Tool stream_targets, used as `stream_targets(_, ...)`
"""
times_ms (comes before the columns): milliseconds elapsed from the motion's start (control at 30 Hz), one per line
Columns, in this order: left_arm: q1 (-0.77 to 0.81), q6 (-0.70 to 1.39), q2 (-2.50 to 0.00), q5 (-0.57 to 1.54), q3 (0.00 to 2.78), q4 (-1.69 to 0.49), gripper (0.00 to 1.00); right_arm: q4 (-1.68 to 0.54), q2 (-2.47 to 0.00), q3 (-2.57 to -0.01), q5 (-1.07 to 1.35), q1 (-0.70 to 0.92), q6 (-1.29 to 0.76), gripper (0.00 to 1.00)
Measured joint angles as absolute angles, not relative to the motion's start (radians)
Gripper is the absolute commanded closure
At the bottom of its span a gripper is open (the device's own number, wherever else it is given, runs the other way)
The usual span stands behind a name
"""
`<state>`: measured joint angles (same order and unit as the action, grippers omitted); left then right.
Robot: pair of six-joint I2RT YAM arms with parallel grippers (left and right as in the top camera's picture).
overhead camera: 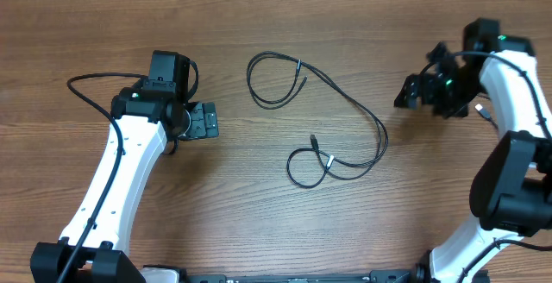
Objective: Untangle cables
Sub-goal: 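Move the empty right gripper toward the thin cables at center, then grasp a thin black cable with the right gripper and lift it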
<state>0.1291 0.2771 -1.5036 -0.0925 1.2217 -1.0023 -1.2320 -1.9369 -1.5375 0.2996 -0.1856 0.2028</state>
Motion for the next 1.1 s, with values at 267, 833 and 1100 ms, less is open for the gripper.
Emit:
stream_targets(267, 0.129, 0.277, -1.504, -0.093, 1.222, -1.002, 0.00, -1.143, -1.937, -1.370, 0.347, -0.150, 0.212, 0.27)
stream_targets(833, 0.129, 0.277, -1.504, -0.093, 1.222, -1.002, 0.00, -0.962, -1.938, -1.159, 0.485, -0.120, 0.213, 0.96)
stream_targets(1100, 0.129, 0.277, -1.504, -0.093, 1.222, -1.002, 0.01, -0.961, -1.938, -1.158, 0.491, -0.118, 0.212, 0.96)
